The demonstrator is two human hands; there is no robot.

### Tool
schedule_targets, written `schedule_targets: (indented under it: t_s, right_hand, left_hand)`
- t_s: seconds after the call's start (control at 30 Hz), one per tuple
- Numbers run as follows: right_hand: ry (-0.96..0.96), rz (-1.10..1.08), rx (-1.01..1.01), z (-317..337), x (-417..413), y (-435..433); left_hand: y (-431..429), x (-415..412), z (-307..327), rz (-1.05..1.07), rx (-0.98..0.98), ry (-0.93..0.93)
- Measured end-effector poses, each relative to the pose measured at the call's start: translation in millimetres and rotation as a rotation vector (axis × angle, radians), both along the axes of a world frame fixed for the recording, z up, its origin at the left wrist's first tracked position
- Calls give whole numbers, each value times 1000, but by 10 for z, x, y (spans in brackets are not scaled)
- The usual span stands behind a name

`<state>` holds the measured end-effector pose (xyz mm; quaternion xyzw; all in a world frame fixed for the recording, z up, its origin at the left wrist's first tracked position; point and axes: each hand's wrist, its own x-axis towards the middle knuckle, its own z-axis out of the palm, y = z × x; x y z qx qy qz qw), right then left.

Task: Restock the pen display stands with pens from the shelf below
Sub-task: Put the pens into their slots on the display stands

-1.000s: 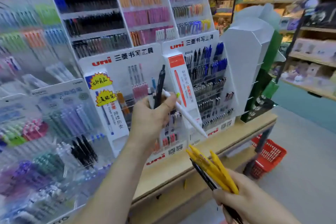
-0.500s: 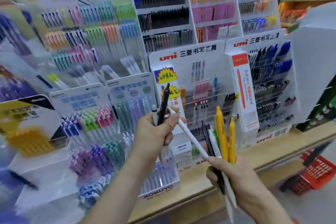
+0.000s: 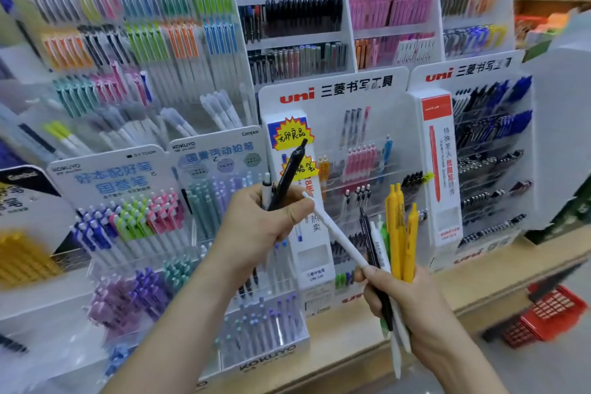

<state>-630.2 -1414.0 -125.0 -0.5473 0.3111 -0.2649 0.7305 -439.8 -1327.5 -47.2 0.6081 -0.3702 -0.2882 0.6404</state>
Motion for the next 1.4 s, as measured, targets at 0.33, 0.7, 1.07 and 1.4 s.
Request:
schedule_targets:
  t_s: [0.33, 0.7, 1.07, 1.4]
  right_hand:
    - [58, 50, -53, 3, 17, -944]
    - [81, 22, -72, -163, 36, -1420]
    - [91, 199, -70, -86, 348, -1216]
    - [44, 480, -84, 42, 1170, -224]
  left_hand:
    - [-728, -66, -49, 181, -58, -81]
    - [-1036, -47, -187, 451, 23, -457]
    - [-744, 66, -153, 534, -45, -229]
    - [444, 484, -108, 604, -83, -147]
